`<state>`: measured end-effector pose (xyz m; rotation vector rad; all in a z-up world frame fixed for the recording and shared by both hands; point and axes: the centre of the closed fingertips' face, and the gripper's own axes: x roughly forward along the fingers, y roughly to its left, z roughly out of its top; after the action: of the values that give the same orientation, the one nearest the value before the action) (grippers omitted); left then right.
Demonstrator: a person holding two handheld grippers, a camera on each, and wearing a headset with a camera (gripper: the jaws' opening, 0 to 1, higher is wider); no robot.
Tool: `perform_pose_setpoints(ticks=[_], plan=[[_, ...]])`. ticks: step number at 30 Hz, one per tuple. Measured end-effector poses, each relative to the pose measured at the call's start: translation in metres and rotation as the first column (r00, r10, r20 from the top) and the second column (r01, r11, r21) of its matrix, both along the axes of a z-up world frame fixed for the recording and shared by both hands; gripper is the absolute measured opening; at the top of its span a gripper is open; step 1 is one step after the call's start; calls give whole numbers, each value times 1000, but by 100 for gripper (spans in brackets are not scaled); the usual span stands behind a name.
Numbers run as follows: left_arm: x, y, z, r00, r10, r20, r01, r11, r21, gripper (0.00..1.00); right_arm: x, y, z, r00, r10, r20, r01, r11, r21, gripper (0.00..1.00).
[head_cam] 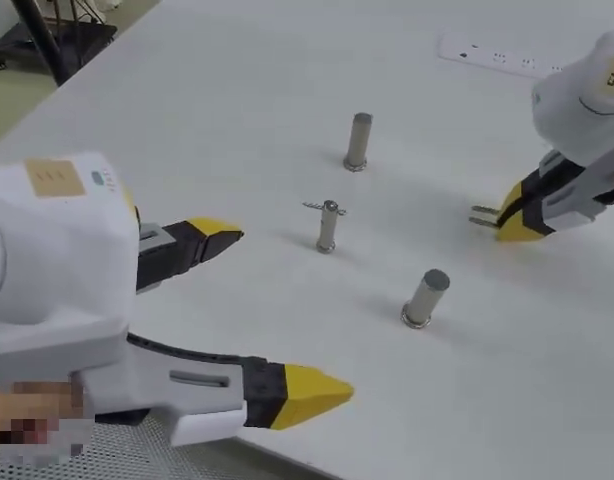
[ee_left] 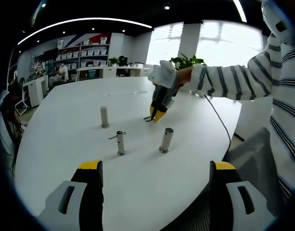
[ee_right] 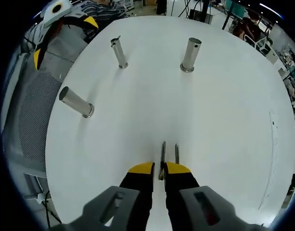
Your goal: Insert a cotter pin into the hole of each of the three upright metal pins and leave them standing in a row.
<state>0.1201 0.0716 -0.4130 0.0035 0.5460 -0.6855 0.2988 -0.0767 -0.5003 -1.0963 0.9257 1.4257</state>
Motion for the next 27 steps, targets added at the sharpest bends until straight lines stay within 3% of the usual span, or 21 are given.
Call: perform_pose_setpoints(ticks=[4,6,9,13,18,24,27], plan=[[3,2,3,1000,13,10,-13,1000,-5,90,1,3,-1,1000,13,8,-13,999,-50,0],[3,2,2,1000,17,4,-17,1000,-9,90,1,2,0,1000,14,-11,-15,998,-62,0],[1,-1,-2,1000,10,-3,-10,1000,3,90,1,1,1,998,-26,-54,23,998,-52,0],[0,-4,-1,1000,3,-3,-3,1000,1,89,-2,-1,2,997,-40,-69,39,999,-23,0],[-1,-5,-2,1000,-1,-5,1,1000,5,89,-5,0,3,999,6,-45,-6,1000,0,0],[0,-9,0,1000,0,-7,0,1000,-6,89,-4,2,3,1000,11,-22,-12,999,-53,0],[1,-11,1,1000,-2,-7,2,1000,-13,89,-3,0,3,999,-30,-10,30,998,-61,0]])
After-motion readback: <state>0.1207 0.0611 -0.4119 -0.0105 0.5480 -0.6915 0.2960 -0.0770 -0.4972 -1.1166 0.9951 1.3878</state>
